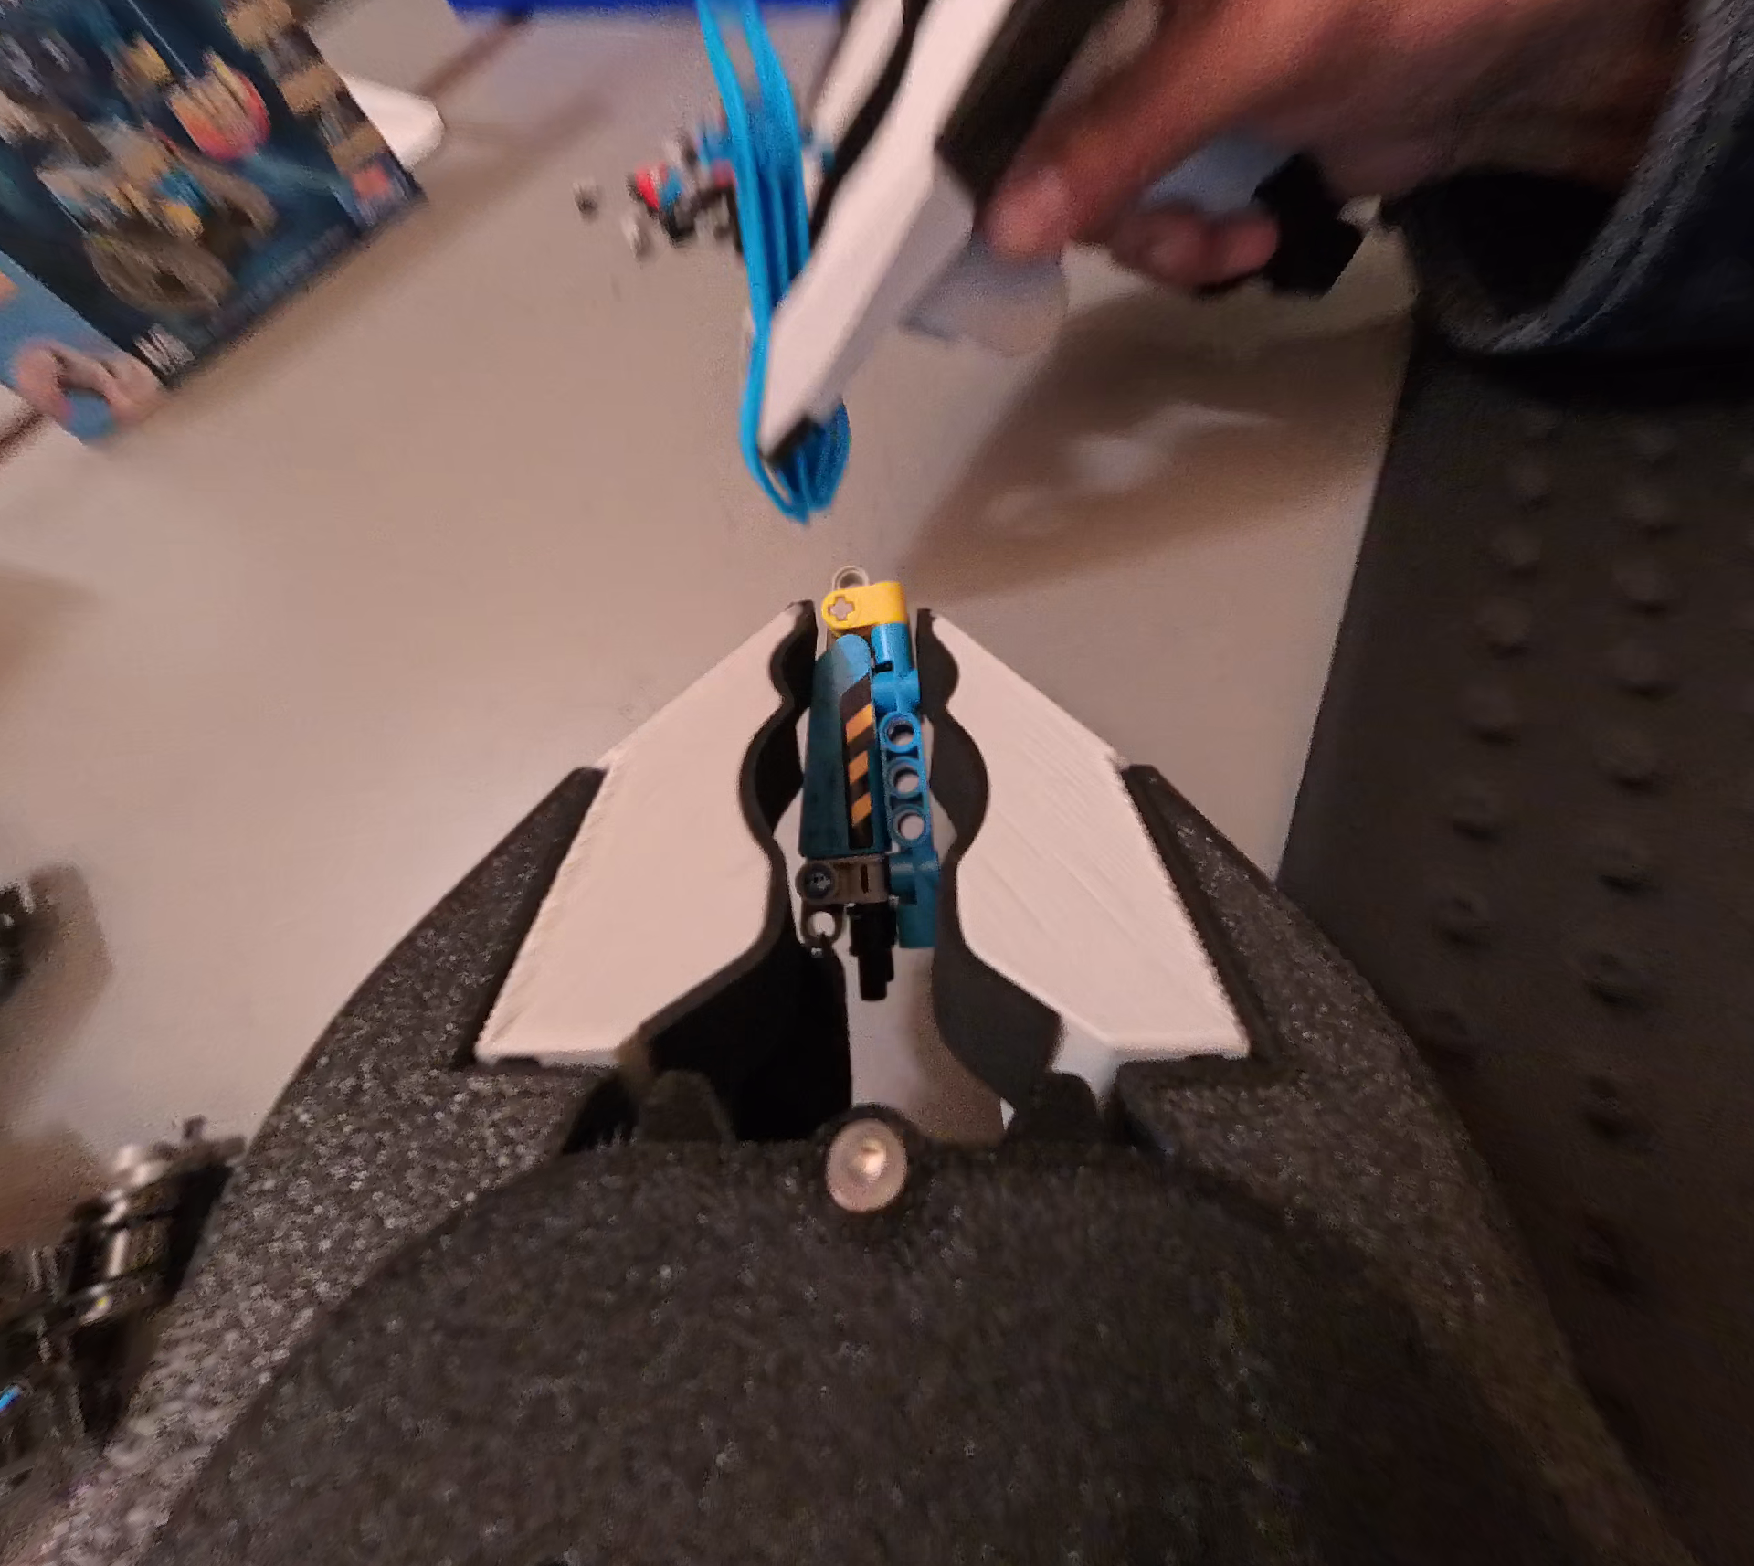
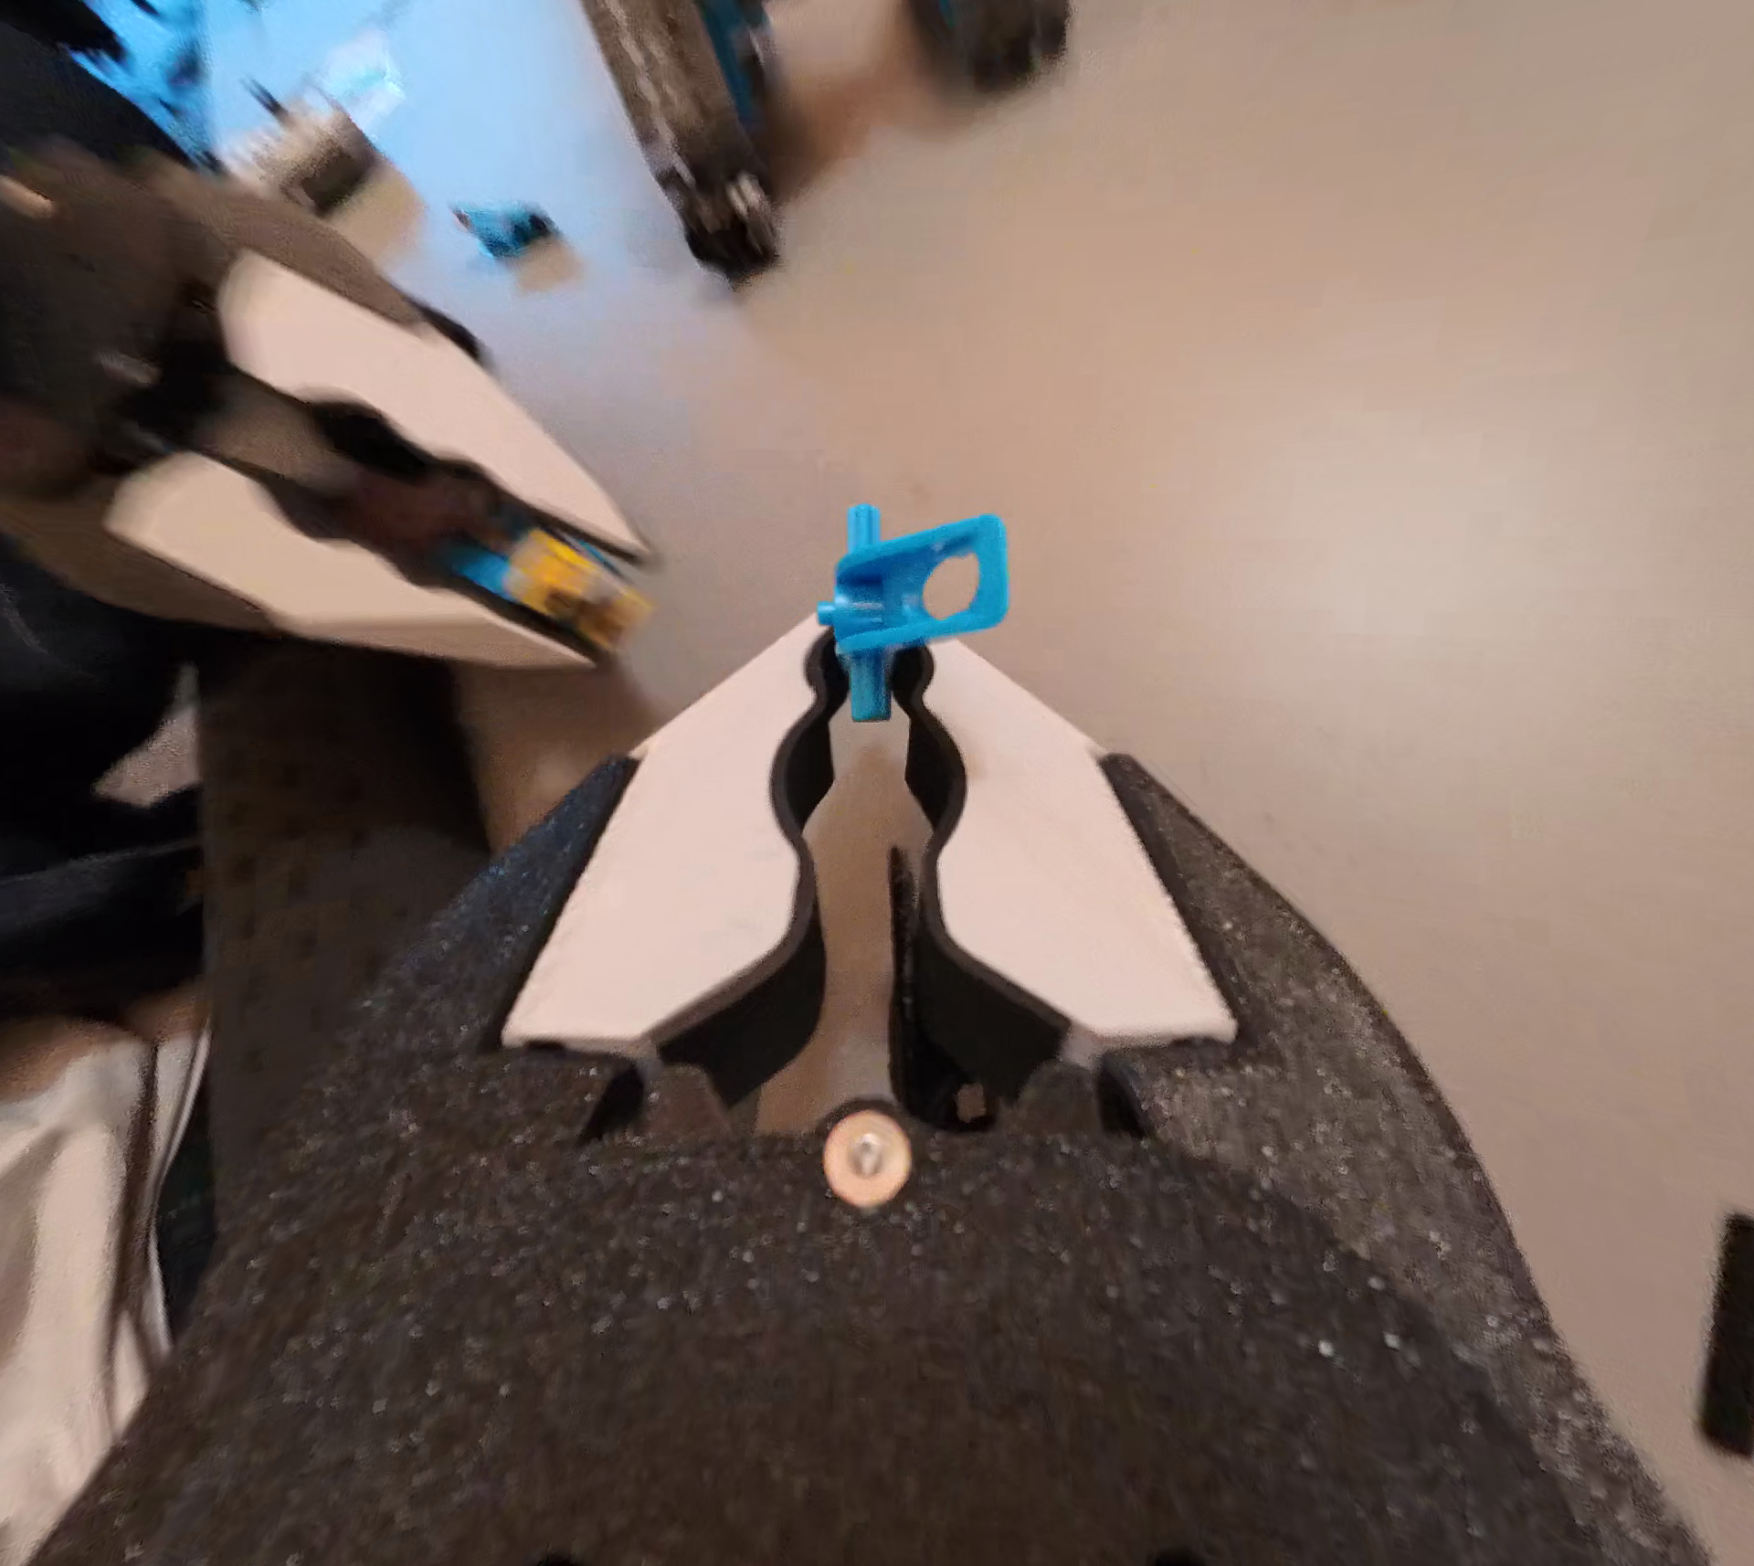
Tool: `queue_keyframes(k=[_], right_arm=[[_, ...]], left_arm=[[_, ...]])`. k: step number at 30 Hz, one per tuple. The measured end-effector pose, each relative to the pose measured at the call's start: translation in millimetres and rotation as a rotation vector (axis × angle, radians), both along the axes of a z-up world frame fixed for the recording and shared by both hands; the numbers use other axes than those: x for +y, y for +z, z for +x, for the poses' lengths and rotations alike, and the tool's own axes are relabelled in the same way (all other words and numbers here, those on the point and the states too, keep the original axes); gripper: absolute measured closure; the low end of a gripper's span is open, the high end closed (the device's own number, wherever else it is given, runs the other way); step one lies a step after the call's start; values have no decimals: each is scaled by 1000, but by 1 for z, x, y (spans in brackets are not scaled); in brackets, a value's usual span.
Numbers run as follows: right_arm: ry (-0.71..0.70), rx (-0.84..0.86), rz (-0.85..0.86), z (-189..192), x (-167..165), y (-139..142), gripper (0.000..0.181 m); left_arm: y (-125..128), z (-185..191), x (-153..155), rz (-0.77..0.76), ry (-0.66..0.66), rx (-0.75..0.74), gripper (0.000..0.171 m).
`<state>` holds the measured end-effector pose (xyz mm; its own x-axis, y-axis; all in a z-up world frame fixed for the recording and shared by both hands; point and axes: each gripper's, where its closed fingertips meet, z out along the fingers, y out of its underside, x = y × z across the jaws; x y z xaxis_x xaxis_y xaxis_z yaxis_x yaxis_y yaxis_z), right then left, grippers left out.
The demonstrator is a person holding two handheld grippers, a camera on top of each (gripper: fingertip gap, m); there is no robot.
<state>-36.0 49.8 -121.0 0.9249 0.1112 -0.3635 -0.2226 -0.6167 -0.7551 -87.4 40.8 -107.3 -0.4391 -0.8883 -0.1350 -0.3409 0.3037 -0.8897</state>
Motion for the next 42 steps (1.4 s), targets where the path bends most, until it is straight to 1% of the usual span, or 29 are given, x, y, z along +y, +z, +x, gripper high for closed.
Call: queue_keyframes(k=[1, 2, 3, 4, 5, 6, 8, 11, 13, 14, 15, 17, 19, 21, 22, 25, 27, 28, 30, 32, 33, 35, 36, 38, 39, 40, 42], right_arm=[[16, 17, -80, 0, -6, -17, 175], [55, 73, -114, -8, -11, -26, 174], [68, 165, -99, -16, -11, -22, 175], [89, 213, -91, -21, -11, -18, 175], [98, 196, -97, -22, -12, -19, 175], [97, 171, -120, -22, -13, -25, 175], [120, 200, -171, -28, -16, -33, 165], [103, 189, -169, -25, -15, -34, 162], [76, 156, -149, -18, -15, -33, 153], [46, 136, -136, -11, -15, -30, 145], [17, 109, -111, -3, -14, -26, 143], [-57, 37, -57, 16, -14, -16, 132], [-108, -43, -15, 29, -15, -8, 130], [-89, -74, -6, 26, -17, -6, 129], [-59, -60, -17, 20, -18, -9, 128], [5, 29, -20, 0, -15, -12, 134], [28, -4, 11, -4, -13, -6, 152], [52, -14, 36, -8, -13, -1, 154], [129, -9, 22, -21, -18, -1, 153], [202, -40, -42, -33, -26, -11, 142], [216, -83, -90, -33, -31, -19, 141], [182, -171, -175, -21, -38, -32, 140], [164, -186, -195, -15, -41, -35, 138], [152, -134, -141, -14, -39, -26, 145], [140, -101, -101, -14, -37, -20, 154], [119, -87, -82, -11, -35, -17, 156], [42, -139, -102, 5, -35, -17, 153]], left_arm=[[15, -2, -3, -39, -18, -72, 152], [30, -5, -5, -78, -35, -144, 152], [43, -8, -7, -114, -52, -213, 152], [54, -12, -10, -150, -74, -272, 152], [63, -15, -11, -180, -91, -315, 152], [70, -18, -12, -205, -102, -346, 152], [80, -24, -15, -253, -141, -392, 152], [87, -28, -15, -256, -160, -440, 152], [87, -28, -16, -212, -157, -466, 152], [86, -27, -17, -181, -153, -478, 152], [85, -26, -16, -150, -142, -490, 151], [85, -25, -12, -100, -108, -508, 152], [84, -22, -7, -67, -79, -504, 152], [78, -19, -5, -12, -58, -487, 151], [76, -19, -6, 11, -56, -483, 151], [74, -17, -5, 71, -36, -495, 151], [72, -16, -4, 109, -22, -498, 152], [71, -15, -4, 135, -15, -500, 152], [63, -12, -3, 207, 2, -481, 152], [50, -8, -1, 273, 20, -412, 152], [44, -6, 0, 299, 33, -382, 151], [39, -4, 6, 362, 67, -362, 151], [39, -4, 6, 390, 72, -367, 151], [38, -4, 5, 447, 71, -380, 151], [37, -4, 4, 480, 70, -389, 151], [36, -3, 3, 515, 67, -391, 152], [30, -2, 1, 582, 63, -382, 152]])
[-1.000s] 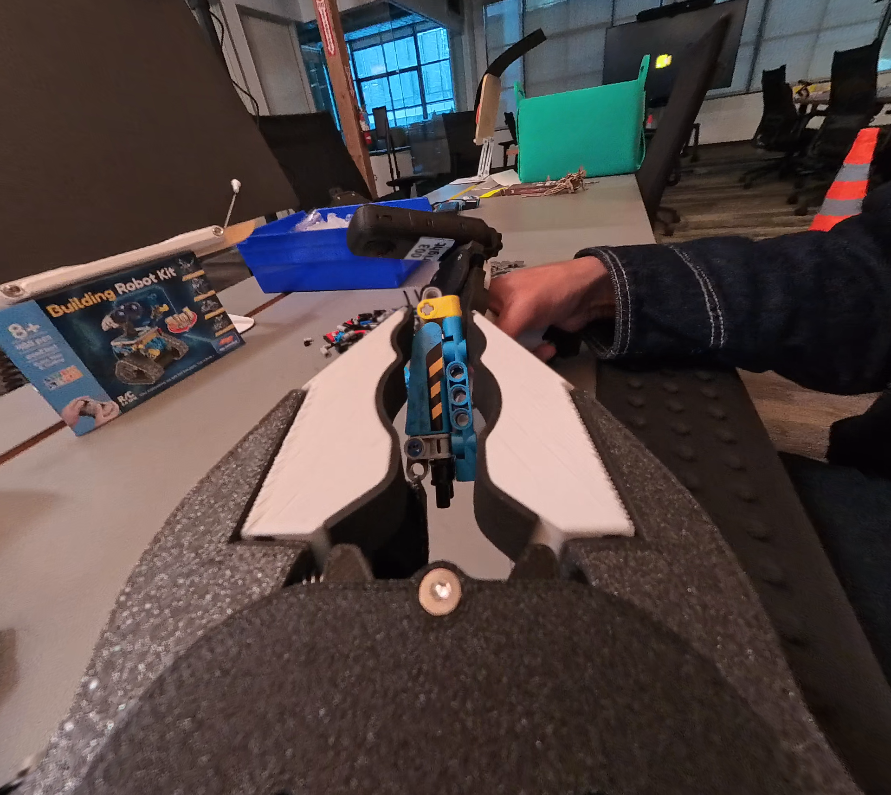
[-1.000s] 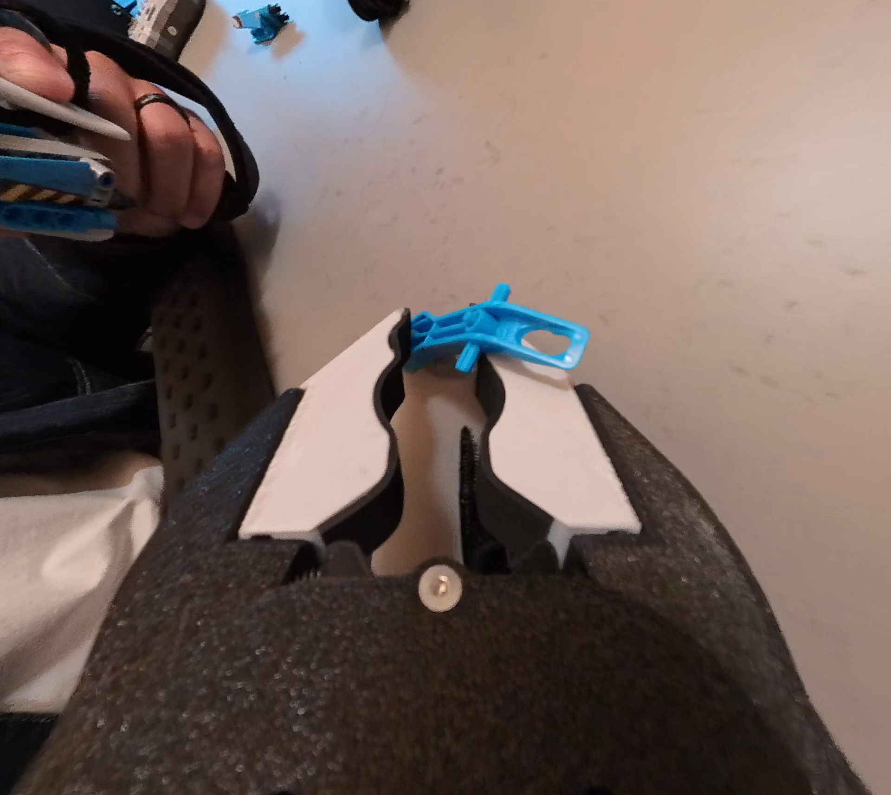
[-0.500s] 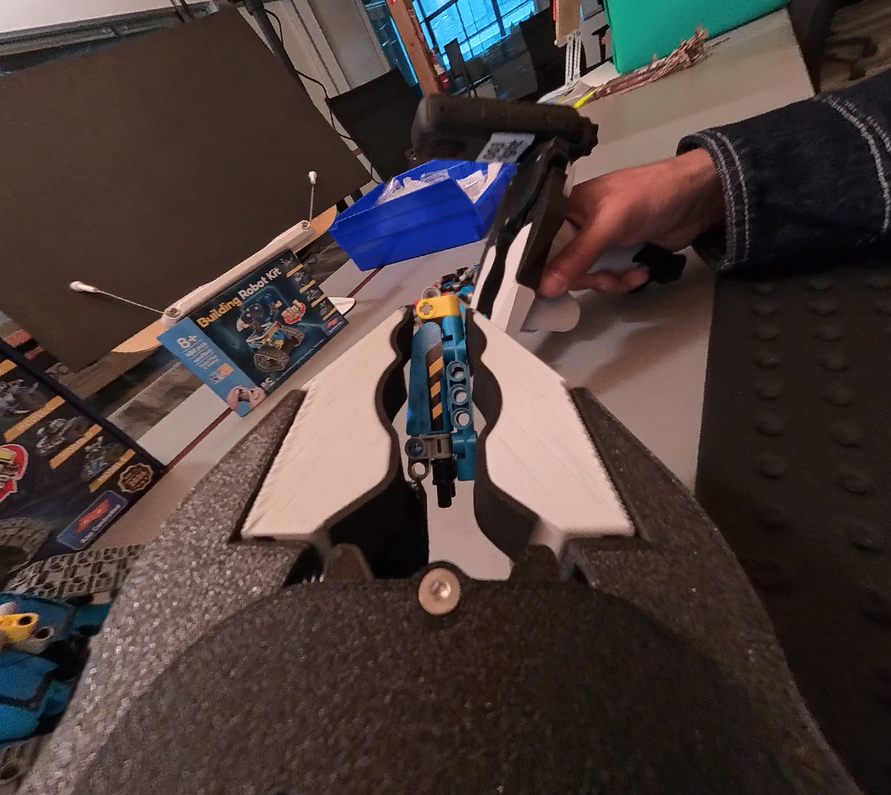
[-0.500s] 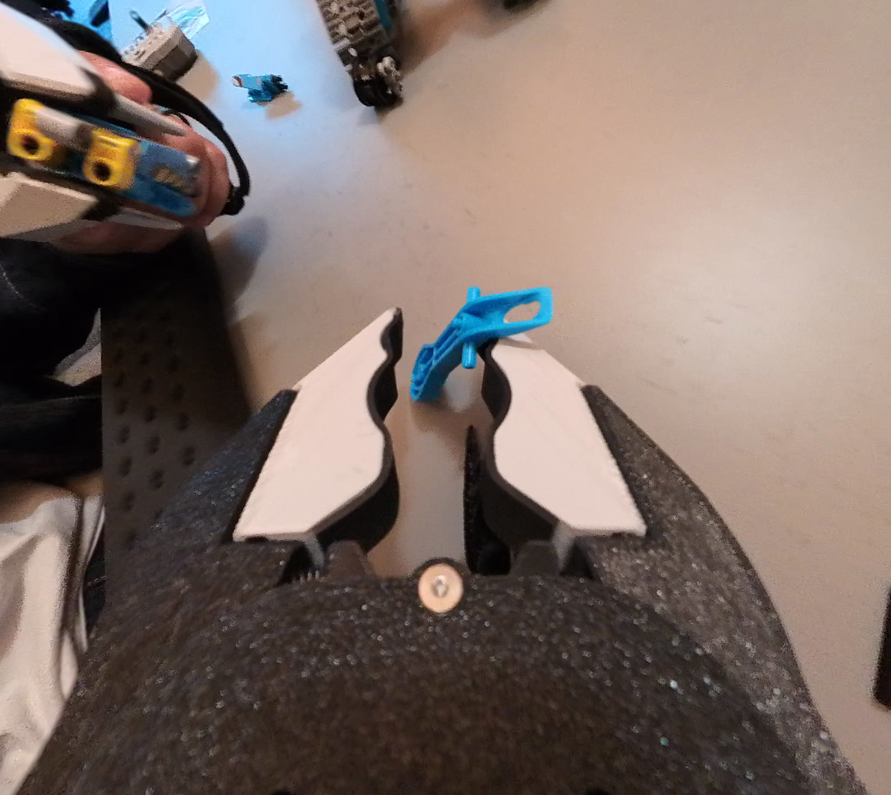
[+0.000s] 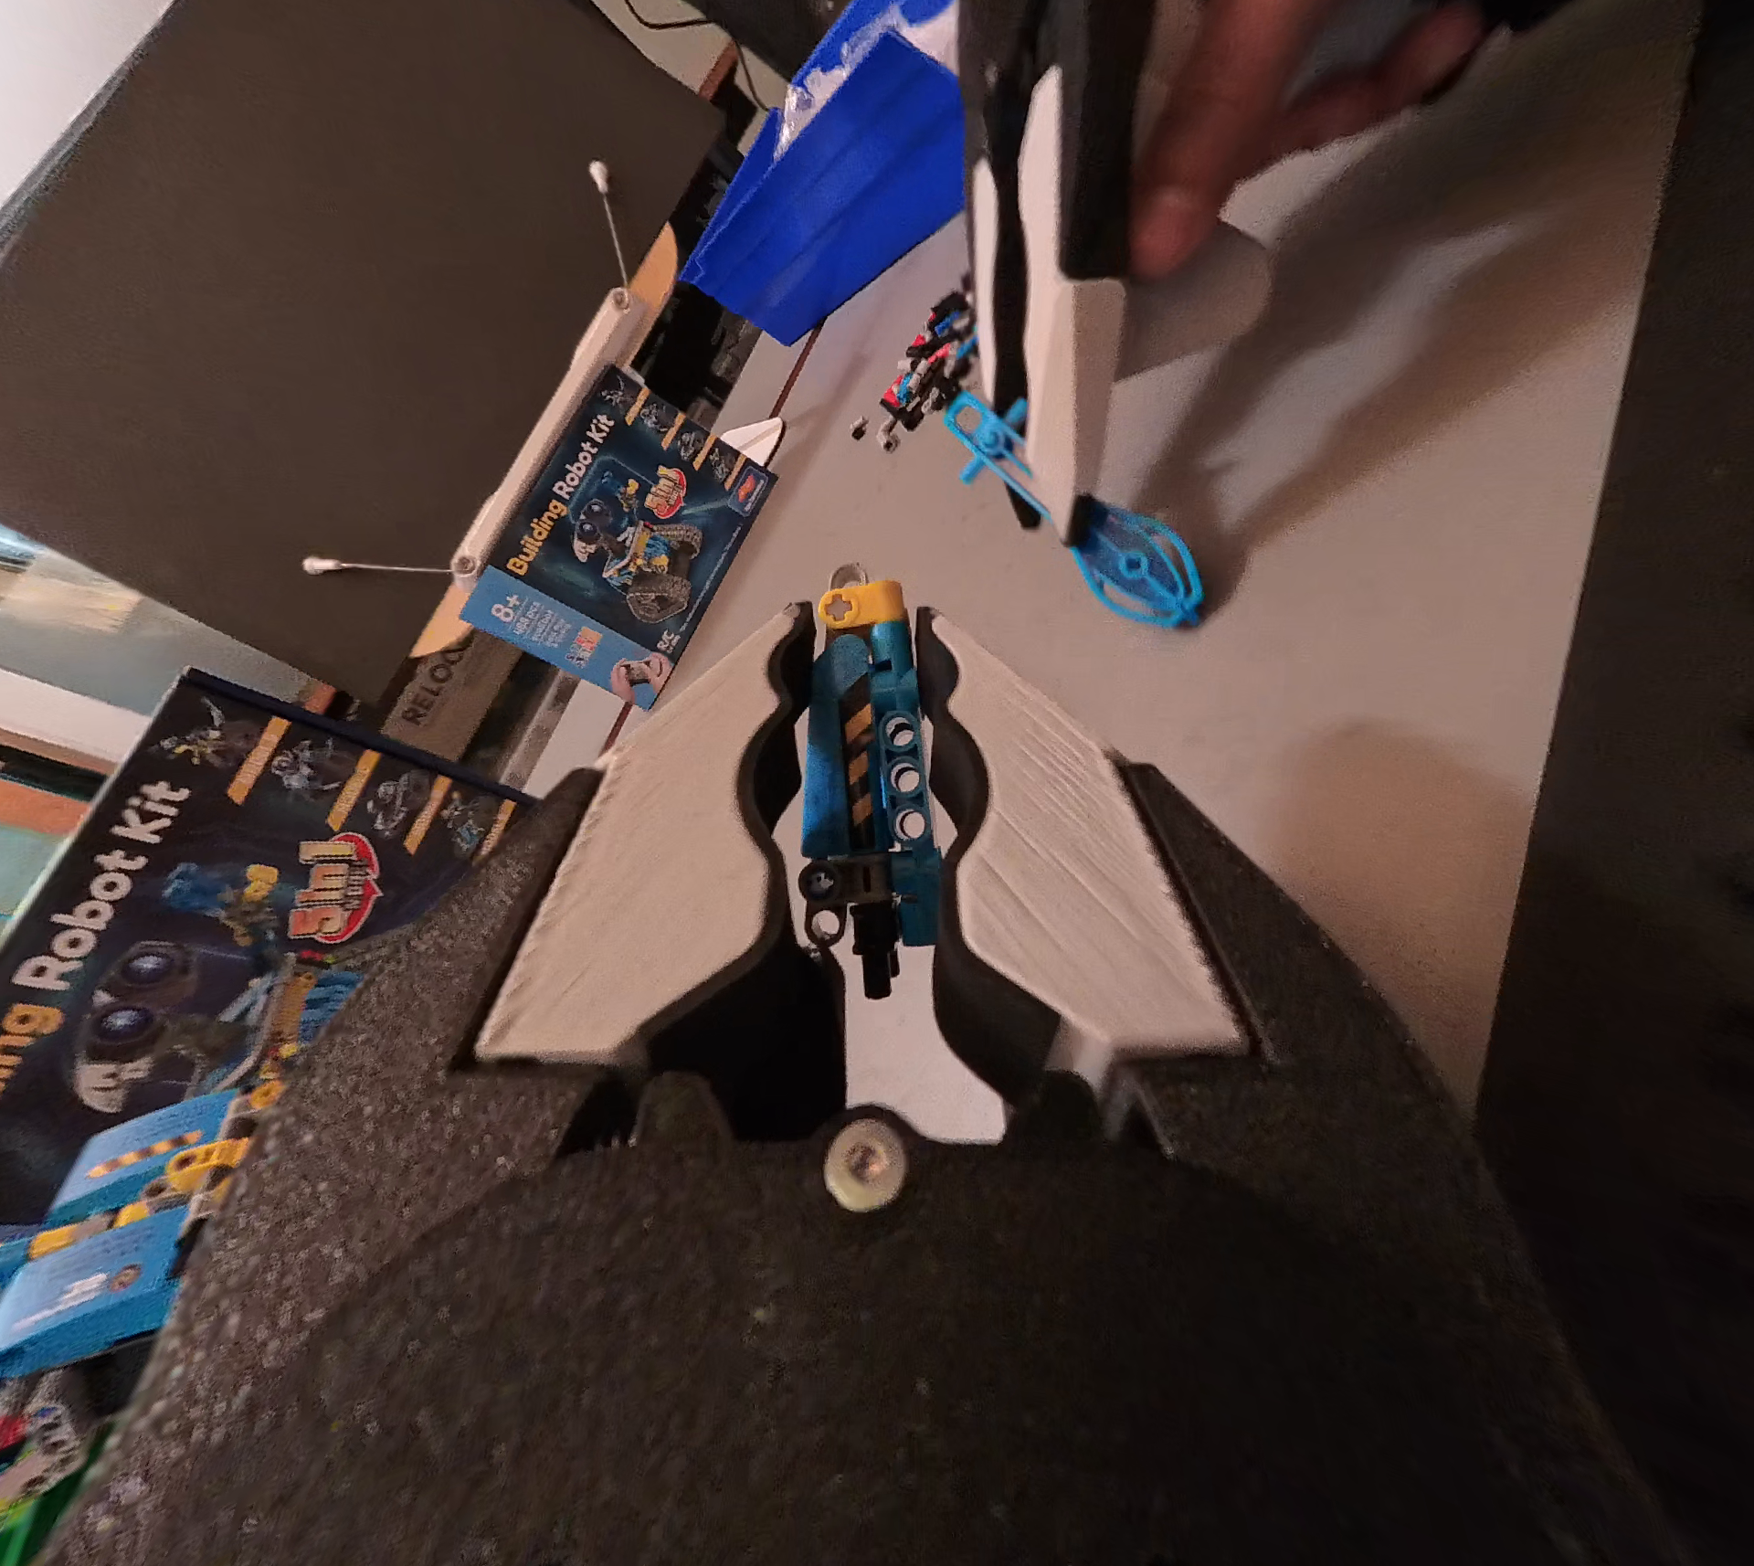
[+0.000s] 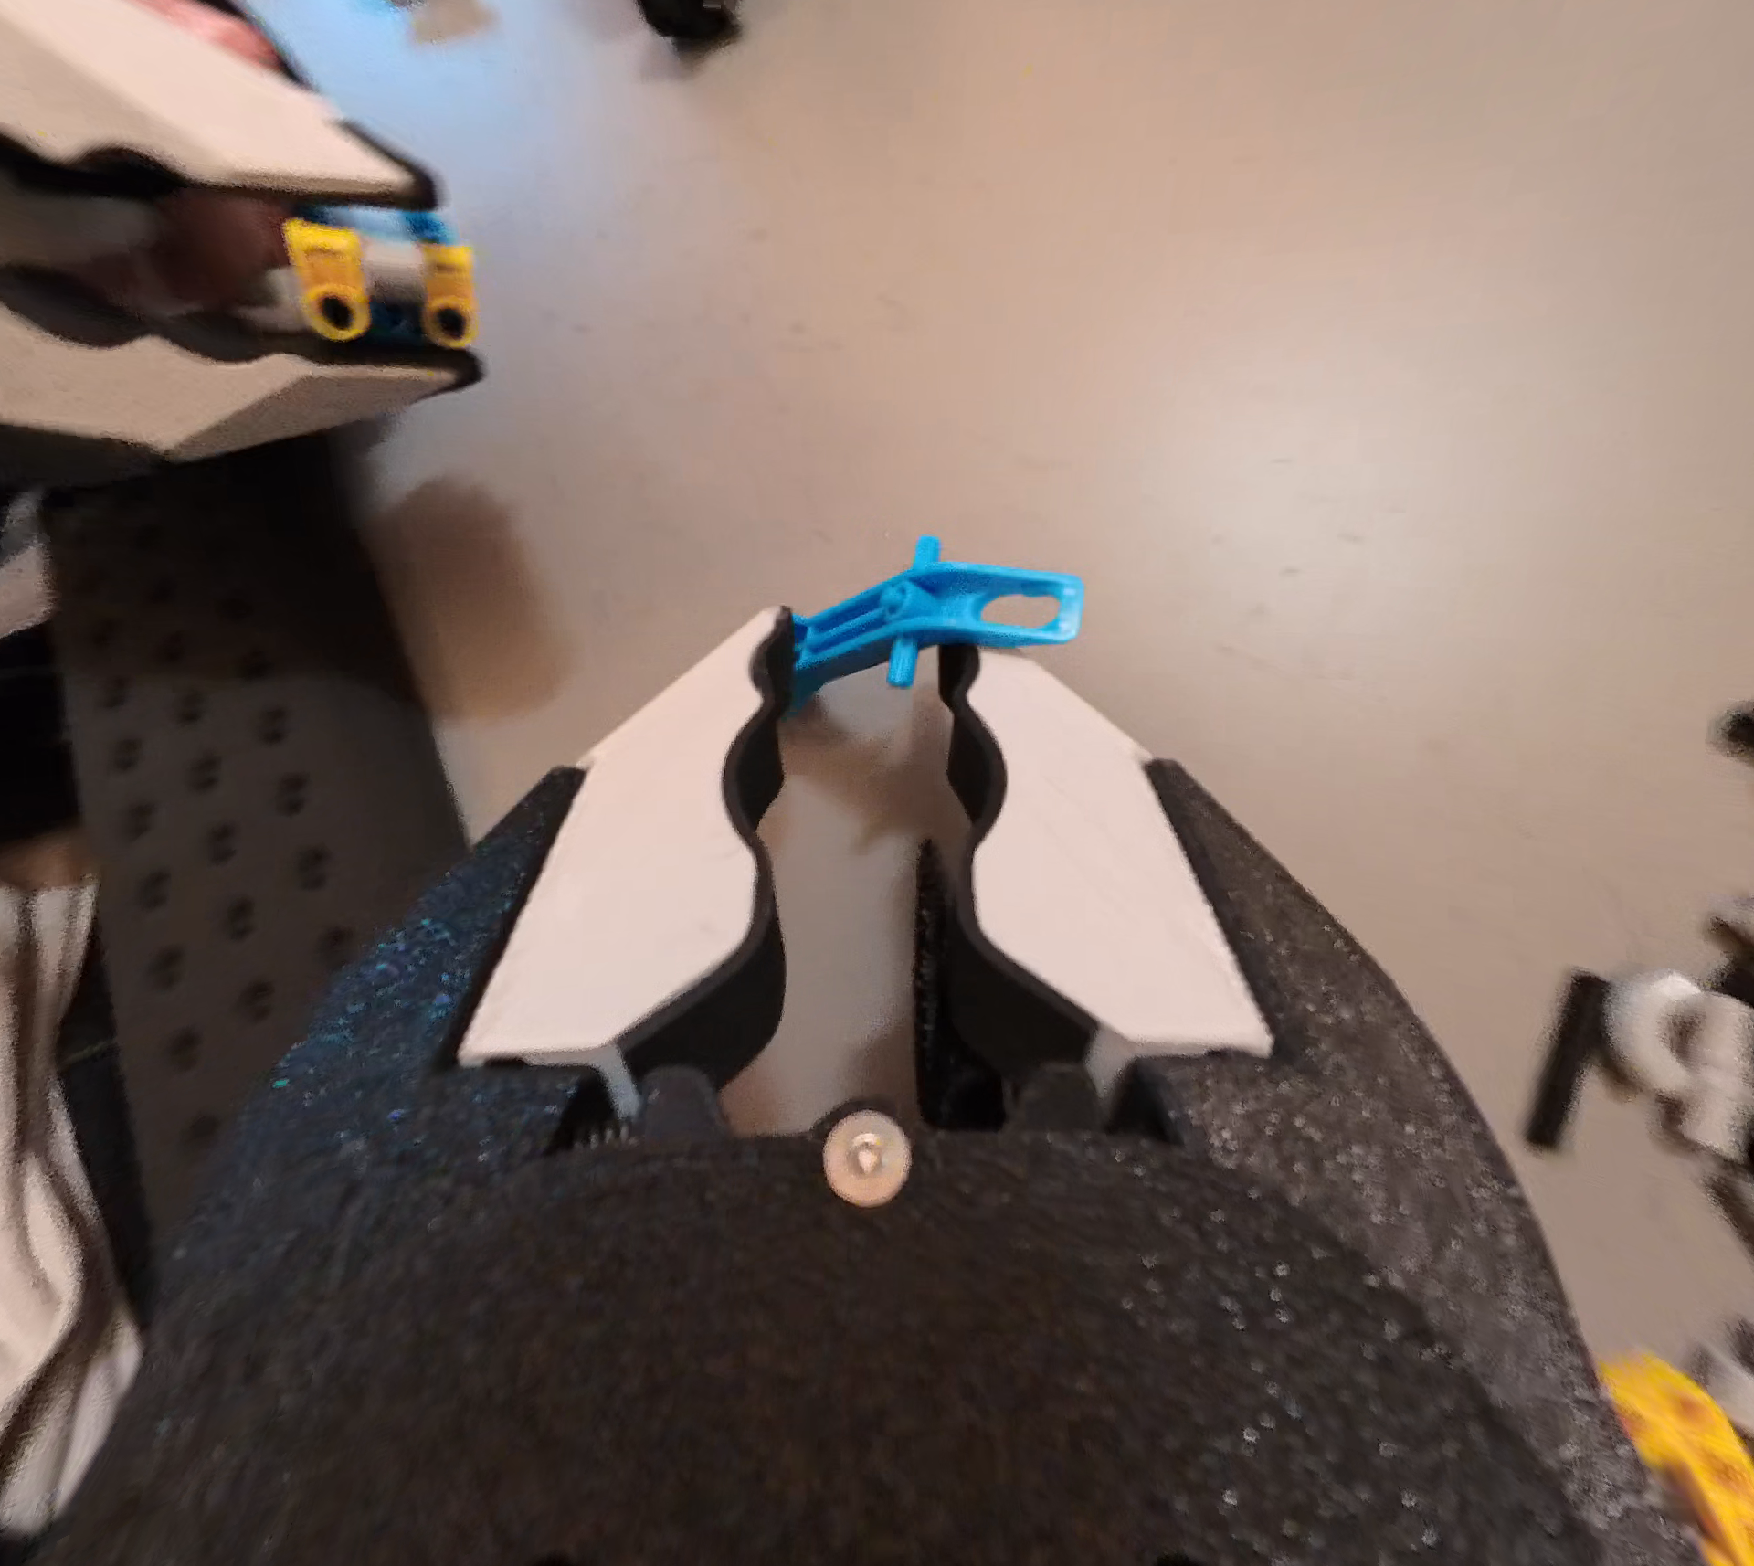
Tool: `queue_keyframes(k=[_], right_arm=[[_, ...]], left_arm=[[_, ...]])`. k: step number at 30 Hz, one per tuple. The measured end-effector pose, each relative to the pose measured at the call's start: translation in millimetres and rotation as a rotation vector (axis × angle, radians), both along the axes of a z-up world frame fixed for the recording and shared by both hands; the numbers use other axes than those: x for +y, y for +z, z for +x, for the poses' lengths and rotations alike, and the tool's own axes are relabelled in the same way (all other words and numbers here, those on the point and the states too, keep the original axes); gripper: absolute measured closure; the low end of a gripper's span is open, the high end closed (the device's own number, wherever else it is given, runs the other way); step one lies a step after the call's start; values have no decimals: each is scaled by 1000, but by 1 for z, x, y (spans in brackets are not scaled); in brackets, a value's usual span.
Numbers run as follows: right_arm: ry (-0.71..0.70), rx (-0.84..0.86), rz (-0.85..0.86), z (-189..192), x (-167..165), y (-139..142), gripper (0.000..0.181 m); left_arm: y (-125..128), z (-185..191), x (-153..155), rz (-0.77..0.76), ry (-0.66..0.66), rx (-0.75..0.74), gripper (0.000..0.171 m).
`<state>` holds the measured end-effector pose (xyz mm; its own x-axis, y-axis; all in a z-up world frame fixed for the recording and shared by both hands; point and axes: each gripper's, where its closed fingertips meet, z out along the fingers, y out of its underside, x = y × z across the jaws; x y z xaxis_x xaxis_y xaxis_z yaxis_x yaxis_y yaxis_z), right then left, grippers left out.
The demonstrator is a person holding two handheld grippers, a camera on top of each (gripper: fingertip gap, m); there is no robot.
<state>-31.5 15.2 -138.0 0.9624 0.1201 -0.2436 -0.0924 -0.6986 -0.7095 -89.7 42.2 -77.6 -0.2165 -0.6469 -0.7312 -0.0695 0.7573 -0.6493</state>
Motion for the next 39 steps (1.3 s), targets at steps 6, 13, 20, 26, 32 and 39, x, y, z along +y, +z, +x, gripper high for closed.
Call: queue_keyframes(k=[6, 13, 20, 26, 32, 39], right_arm=[[41, 129, 165, -26, 9, 34, 149], [169, -242, 288, -41, 10, 44, 150], [421, -499, 282, -78, 5, 45, 156], [587, -656, 136, -78, 3, 30, 165], [545, -657, 154, -72, 10, 35, 170], [364, 181, 265, -74, 17, 56, 149]], left_arm=[[-10, 2, 1, 137, 41, 11, 152], [-24, 1, -6, -16, -21, 133, 152], [-32, -2, -20, -52, -90, 183, 153], [-40, -5, -27, 26, -100, 199, 153], [-36, -2, -20, 11, -55, 178, 154], [-6, -1, -10, 177, 39, -27, 152]])
